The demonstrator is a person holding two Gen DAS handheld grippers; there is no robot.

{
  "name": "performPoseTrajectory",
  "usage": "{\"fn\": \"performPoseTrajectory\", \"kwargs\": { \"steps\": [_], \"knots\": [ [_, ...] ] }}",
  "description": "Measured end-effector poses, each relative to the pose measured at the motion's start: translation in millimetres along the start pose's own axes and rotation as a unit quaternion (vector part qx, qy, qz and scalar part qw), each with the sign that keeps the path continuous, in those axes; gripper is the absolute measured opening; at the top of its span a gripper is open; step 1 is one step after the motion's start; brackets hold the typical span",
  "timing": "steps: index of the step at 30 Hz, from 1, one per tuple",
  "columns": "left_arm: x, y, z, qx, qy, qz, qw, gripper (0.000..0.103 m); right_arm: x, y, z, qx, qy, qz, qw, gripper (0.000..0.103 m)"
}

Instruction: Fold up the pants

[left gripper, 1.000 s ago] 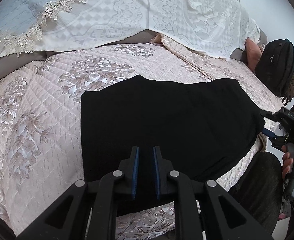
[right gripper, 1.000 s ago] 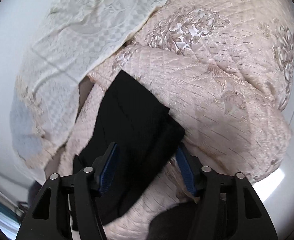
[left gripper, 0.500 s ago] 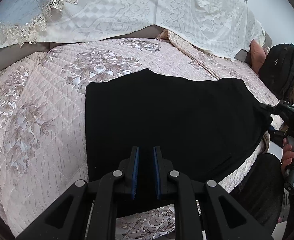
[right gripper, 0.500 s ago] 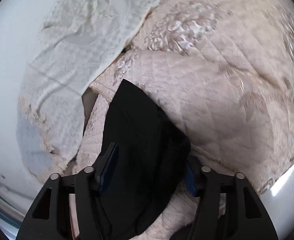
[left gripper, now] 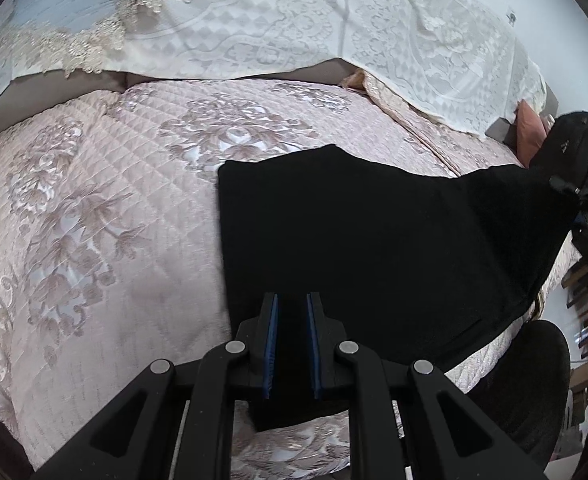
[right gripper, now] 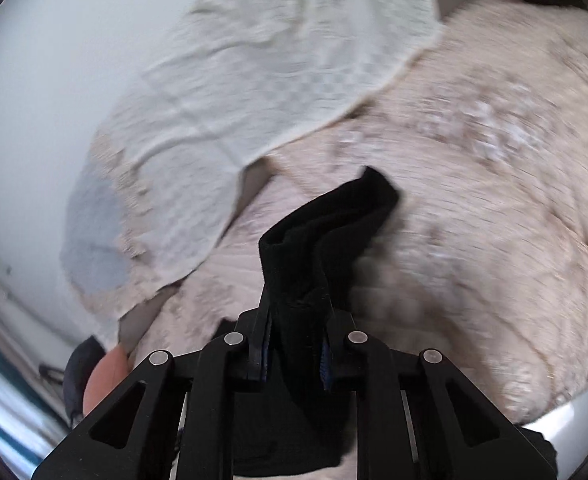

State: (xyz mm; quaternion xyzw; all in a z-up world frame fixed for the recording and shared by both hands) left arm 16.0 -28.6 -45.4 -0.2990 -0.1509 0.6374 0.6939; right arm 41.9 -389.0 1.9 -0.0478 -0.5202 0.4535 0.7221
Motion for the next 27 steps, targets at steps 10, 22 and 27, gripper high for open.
{"fn": "performPoseTrajectory", "kwargs": {
  "steps": [10,22,27],
  "knots": [
    [33.7,3.9,10.4,-0.015,-0.013,0.038,0.9991,0.016,103.7,45.8,-33.5,0.079,-0.084,0.137,0.984,0.018],
    [94.5,18.5,23.7,-0.022,-0.041,0.099,0.994,0.016,133.9,179.5,-129.7,0.245,-0.05,0.251,0.935,0.031],
    [106.1,22.5,29.3,-0.026,-0.045,0.109,0.9927,0.016,136.3,184.3,-125.6,0.253,-0.075,0.257,0.93,0.052]
  ]
}}
Point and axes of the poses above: each gripper's, at about its wrist camera, not at the fingertips, and z roughly against the way its jaws point, x to its left, y to its underside, the point moved 2 cm from there along -z, roughly the way its jaws point, and after that the axes turned 1 degree about -z, right-handed, at the moved point
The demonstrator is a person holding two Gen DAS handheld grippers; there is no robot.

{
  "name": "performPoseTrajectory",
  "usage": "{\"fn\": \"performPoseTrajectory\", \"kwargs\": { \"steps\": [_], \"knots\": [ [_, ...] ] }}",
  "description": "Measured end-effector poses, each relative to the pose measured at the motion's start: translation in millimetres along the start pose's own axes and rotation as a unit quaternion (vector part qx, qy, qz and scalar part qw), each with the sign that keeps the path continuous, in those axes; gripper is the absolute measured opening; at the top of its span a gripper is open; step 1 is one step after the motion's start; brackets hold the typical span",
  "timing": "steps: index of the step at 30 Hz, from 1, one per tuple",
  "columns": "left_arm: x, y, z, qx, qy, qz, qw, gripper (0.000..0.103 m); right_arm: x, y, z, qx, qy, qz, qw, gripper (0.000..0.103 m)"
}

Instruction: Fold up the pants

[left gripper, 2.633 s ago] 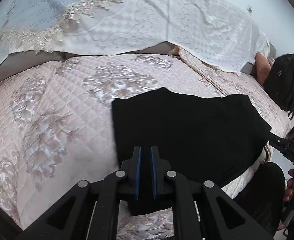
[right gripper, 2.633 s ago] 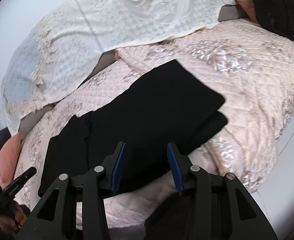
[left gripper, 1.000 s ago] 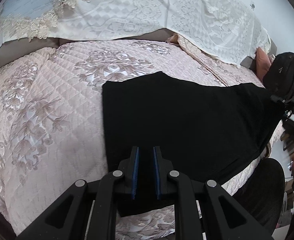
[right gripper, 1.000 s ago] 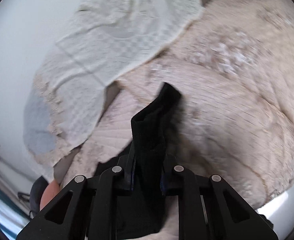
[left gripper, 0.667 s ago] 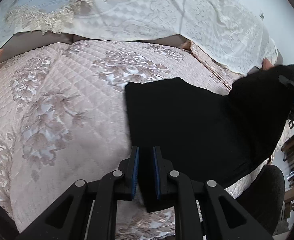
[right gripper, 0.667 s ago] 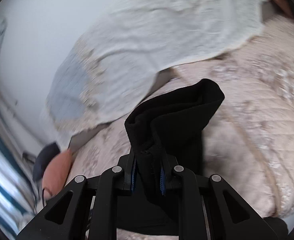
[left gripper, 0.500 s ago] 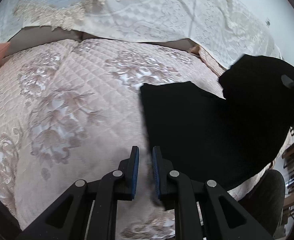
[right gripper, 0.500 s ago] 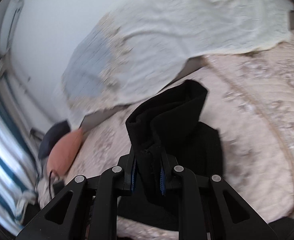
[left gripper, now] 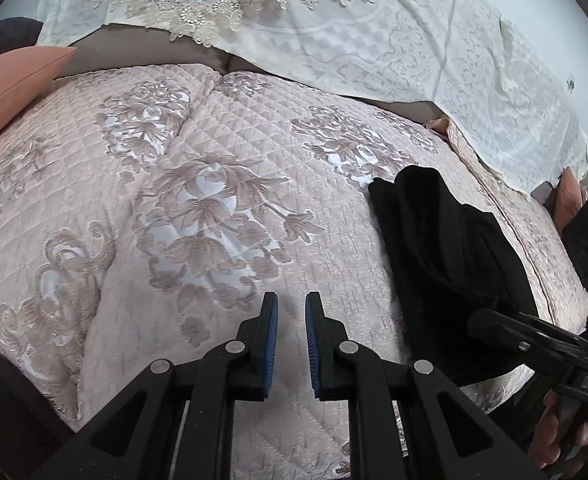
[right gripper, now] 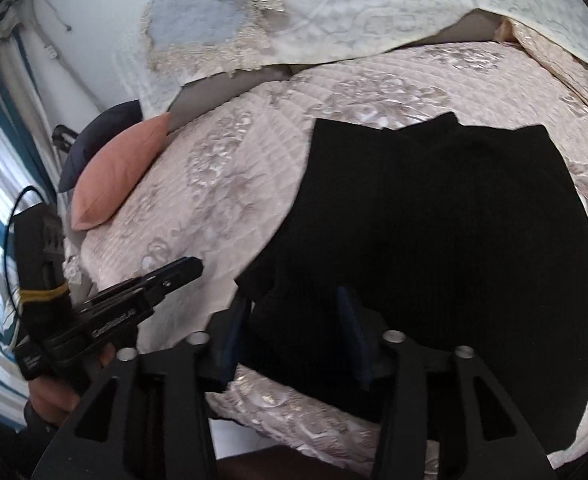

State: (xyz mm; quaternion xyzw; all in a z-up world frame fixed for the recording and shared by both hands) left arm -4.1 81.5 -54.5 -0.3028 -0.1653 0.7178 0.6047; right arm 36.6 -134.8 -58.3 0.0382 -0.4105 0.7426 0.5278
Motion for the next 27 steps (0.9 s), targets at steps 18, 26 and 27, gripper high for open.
{"fn": "performPoseTrajectory", "kwargs": {
  "steps": [18,26,27],
  "knots": [
    [-104.8,-23.3,-18.5,0.005,0.106,-0.09,0.9904,0.026,-75.4,19.8,59.1,-0.049,0.075,-0.077,0.993,0.011],
    [-132.4,-54.8,-48.9,-0.006,0.079,-0.129,0.9885,0.026,-95.1,-26.0,57.7,-0.083,0.12,-0.048,0.988,0.011],
    [-133.2,-59.3,-55.1,-0.004,0.074,-0.131,0.9886,0.026,-99.6,-33.9,53.7,-0.085,0.123,-0.046,0.988,0.011]
  ]
}}
Point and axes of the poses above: each gripper's, at about its wrist camera, not at the fingertips, and z roughly against the way its jaws point, x to its left, y to its underside, the point moved 2 cm from there along -z, roughly the way its jaws point, and after that the axes turned 1 degree about -z, right-handed, at the moved point
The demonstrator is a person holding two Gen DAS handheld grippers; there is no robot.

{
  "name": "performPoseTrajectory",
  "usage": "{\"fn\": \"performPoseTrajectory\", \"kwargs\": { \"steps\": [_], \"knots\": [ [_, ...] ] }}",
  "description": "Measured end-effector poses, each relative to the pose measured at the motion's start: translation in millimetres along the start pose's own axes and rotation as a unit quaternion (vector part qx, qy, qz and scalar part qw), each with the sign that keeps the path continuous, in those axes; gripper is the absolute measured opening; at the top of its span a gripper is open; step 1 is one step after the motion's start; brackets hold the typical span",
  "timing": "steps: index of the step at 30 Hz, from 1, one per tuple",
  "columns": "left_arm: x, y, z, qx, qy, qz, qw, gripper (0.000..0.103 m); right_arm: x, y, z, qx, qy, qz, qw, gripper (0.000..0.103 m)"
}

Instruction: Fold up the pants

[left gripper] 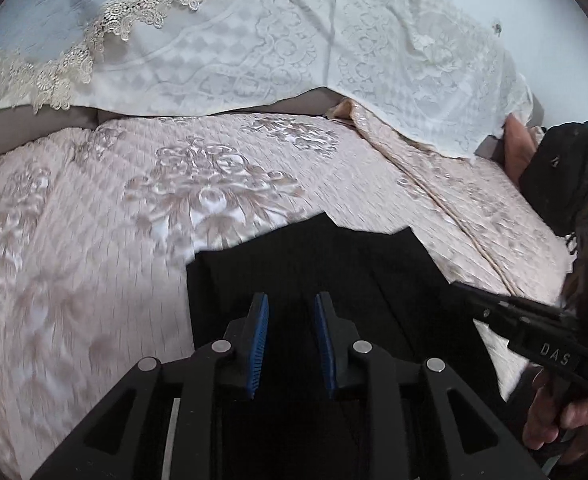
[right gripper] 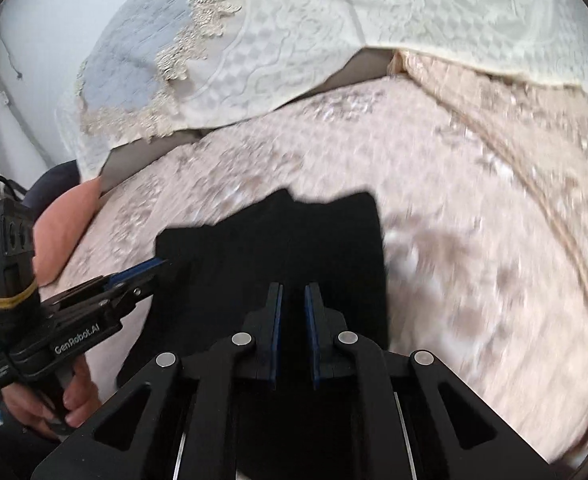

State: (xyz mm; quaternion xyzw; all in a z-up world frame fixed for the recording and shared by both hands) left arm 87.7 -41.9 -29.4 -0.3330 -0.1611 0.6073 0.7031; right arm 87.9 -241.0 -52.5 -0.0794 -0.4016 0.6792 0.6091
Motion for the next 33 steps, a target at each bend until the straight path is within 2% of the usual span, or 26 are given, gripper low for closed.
{"fn": "performPoseTrajectory", "kwargs": {
  "steps": [3,5,9,11,13,14,20,24,26,29,30,33],
  "knots": [
    [3.6,-2.7,-18.2,0.02,-0.013,-0.001,0.9997,0.026,-16.3,-9.1,-23.5,0.02,0.037,-0.009,0.999,0.011],
    [4.9,0.9,-26.4,0.03,-0.014,0.0,0.9995,0.026,-27.7,-6.9,-31.4,0.029,0.035,-0.025,0.999,0.011],
    [1.6,3.7,-25.9,0.02,-0.021,-0.016,0.9994,0.026,-32.0,-5.4,-25.8,0.026,0.024,-0.037,0.999,0.011],
    [0.8,3.5,-23.1,0.019,-0.022,-0.018,0.9994,0.026,-27.1,-4.0,-16.2,0.019,0.031,-0.03,0.999,0.013],
    [-0.2,2.6,-17.7,0.018,-0.024,-0.019,0.9994,0.026,-21.6,-2.6,-6.7,0.011,0.03,-0.024,0.999,0.025],
    [0.2,3.1,-13.0,0.018,-0.025,-0.017,0.9994,0.026,-17.8,-0.7,-0.6,0.008,0.03,-0.02,0.999,0.027],
    [0.0,13.9,16.1,0.002,-0.029,-0.016,0.9995,0.026,10.7,25.4,28.9,0.004,0.03,0.011,0.999,0.028],
    [-2.3,32.8,36.1,-0.002,-0.029,-0.021,0.9994,0.026,30.8,50.3,35.6,0.017,0.051,0.054,0.997,0.028],
    [-1.4,44.9,39.5,0.006,-0.026,-0.022,0.9994,0.027,33.6,64.9,27.8,0.04,0.058,0.066,0.995,0.028],
    [2.7,62.6,37.1,0.03,-0.02,-0.017,0.9992,0.027,40.5,70.9,32.7,0.03,0.072,0.091,0.993,0.028],
    [4.3,65.4,40.0,0.027,-0.018,-0.016,0.9993,0.029,40.6,68.7,35.8,0.032,0.064,0.089,0.993,0.03],
    [11.4,67.8,51.3,0.018,-0.017,-0.002,0.9997,0.033,34.4,62.4,47.3,0.021,0.05,0.07,0.996,0.048]
  ]
}}
Point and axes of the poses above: each gripper's, at about its wrist camera, not at the fingertips, and z roughly against the way its jaws point, x to its left, y to its underside, the point moved 2 cm from there along -z, roughly the way its jaws point, and after that the axes turned 1 degree about -z, right-handed, at the moved point
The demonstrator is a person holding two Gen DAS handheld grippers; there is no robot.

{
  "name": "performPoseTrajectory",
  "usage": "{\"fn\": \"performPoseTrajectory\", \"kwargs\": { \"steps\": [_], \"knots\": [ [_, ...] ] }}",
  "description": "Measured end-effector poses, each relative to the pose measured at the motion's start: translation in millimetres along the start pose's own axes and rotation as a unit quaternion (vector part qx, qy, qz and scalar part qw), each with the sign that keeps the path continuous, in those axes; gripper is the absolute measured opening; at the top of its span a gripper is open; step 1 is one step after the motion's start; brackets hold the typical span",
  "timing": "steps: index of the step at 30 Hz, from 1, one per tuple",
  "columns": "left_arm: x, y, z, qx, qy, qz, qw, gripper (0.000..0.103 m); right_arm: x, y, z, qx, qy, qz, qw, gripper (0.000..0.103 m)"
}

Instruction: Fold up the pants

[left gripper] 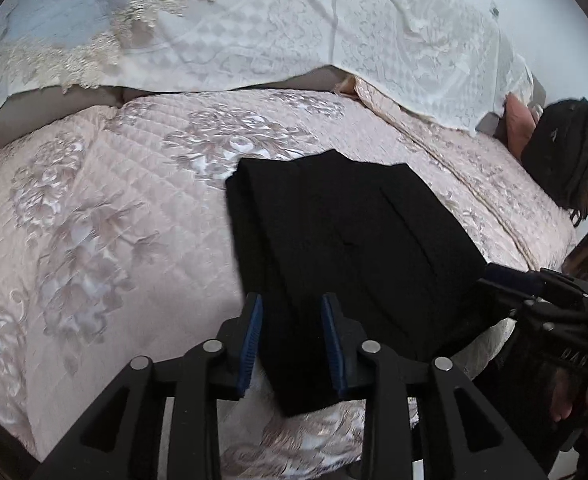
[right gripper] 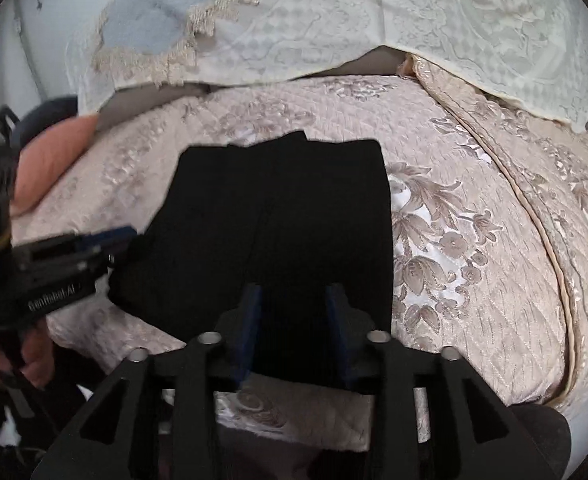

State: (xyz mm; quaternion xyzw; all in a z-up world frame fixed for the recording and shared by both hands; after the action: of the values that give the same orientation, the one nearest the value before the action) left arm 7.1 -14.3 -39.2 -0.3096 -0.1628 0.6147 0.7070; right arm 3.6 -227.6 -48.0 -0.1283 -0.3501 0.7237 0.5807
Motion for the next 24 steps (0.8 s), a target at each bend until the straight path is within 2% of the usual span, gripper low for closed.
{"fn": "performPoseTrajectory", "kwargs": {
  "steps": [4,8,10,12,13,14,16,21,24],
  "knots": [
    [9.7,1.6,8.3,-0.003,-0.003,0.019,0.9998,0.033,-5.1,-0.1,9.6,-0.009,0.019,-0.005,1.0,0.048],
    [9.8,4.8,17.4,-0.011,0.013,0.033,0.9993,0.035,-0.7,5.9,14.0,-0.016,0.033,0.003,0.999,0.048],
    [5.9,7.7,16.4,-0.01,0.019,0.029,0.9993,0.037,2.3,12.7,4.5,0.006,0.048,0.011,0.999,0.048],
    [3.2,11.0,12.8,-0.003,0.024,0.026,0.9994,0.037,10.8,19.8,-3.4,0.016,0.056,0.032,0.998,0.05],
    [2.3,12.3,11.8,-0.001,0.025,0.026,0.9994,0.037,17.0,23.3,-6.2,0.018,0.063,0.051,0.997,0.055],
    [1.6,13.5,11.0,0.001,0.025,0.025,0.9994,0.037,23.4,25.7,-7.8,0.017,0.074,0.07,0.995,0.057],
    [1.0,14.1,13.2,-0.001,0.027,0.026,0.9993,0.037,31.8,27.9,-9.3,0.018,0.092,0.096,0.991,0.058],
    [-0.4,12.0,19.4,-0.008,0.033,0.027,0.999,0.038,29.7,18.0,5.9,-0.014,0.051,0.063,0.997,0.058],
    [-3.7,12.3,15.3,-0.004,0.035,0.026,0.9991,0.039,36.3,18.7,-8.0,0.007,0.056,0.081,0.995,0.058]
  ]
}}
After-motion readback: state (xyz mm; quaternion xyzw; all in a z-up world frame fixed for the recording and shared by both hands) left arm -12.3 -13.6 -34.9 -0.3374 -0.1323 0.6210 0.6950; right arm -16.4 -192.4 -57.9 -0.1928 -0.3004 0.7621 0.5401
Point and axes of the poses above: each gripper's, at about its wrist camera, not at the fingertips, and z roughly against the way its jaws point, x to its left, y to its underside, the point moved 2 cm from there along -z, roughly the way its jaws point, and after that the axes turned 1 degree about -z, right-handed, at the moved point
